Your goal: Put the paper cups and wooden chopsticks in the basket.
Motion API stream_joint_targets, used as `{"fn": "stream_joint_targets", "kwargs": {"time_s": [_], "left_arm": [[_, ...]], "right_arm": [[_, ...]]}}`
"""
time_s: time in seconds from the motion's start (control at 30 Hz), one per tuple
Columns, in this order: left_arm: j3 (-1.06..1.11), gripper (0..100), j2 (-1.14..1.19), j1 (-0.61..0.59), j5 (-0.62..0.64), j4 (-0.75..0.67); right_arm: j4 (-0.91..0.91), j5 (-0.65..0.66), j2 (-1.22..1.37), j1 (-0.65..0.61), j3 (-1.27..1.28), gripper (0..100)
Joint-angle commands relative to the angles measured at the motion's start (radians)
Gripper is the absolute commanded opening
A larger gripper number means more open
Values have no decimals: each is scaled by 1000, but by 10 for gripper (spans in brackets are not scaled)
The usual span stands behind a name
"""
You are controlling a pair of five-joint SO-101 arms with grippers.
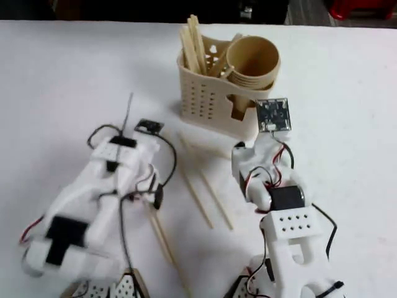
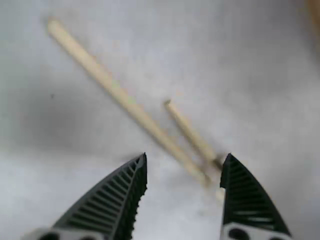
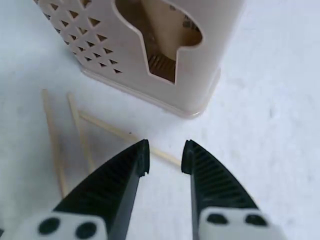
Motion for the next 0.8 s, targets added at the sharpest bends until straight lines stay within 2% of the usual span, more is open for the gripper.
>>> {"fn": "stream_joint_targets", "kwargs": {"time_s": [0.0, 0.23, 0.53, 0.77], "left_arm": [[-103, 238, 105, 4, 68, -29], [-218, 238, 203, 7, 160, -34], [-327, 232, 271, 7, 160, -29], [-338, 50, 275, 10, 155, -37]], "right_arm": [[-19, -8, -24, 15, -5, 119], [-19, -8, -24, 15, -5, 119], [-19, -9, -24, 15, -5, 119], [-19, -9, -24, 15, -5, 119]]}}
